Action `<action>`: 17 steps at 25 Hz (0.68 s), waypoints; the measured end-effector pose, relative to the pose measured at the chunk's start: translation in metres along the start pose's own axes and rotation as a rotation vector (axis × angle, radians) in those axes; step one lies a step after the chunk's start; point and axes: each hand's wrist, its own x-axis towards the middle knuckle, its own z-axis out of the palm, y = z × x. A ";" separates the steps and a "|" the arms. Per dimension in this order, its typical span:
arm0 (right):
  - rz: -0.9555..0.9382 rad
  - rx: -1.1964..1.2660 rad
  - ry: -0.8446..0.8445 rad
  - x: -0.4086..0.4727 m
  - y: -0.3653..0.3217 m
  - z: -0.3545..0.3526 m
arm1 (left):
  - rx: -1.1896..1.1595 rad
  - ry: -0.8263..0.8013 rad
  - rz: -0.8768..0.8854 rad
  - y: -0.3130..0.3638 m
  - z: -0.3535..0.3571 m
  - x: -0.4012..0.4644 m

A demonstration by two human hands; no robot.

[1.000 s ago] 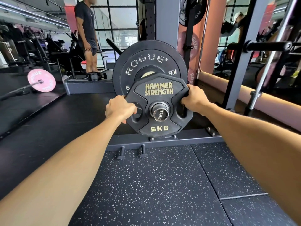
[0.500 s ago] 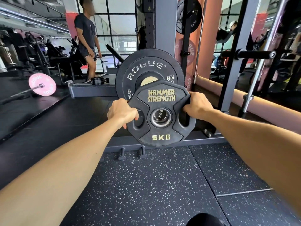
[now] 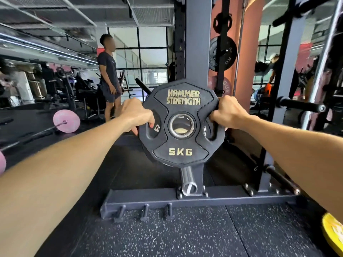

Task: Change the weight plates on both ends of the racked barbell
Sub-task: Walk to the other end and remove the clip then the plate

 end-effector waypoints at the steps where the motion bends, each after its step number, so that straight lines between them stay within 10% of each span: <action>1: -0.006 0.006 -0.003 0.020 -0.004 -0.015 | 0.015 0.004 -0.004 0.018 -0.015 0.012; 17: -0.076 0.073 0.037 0.343 -0.142 -0.366 | 0.082 0.135 0.037 0.357 -0.324 0.204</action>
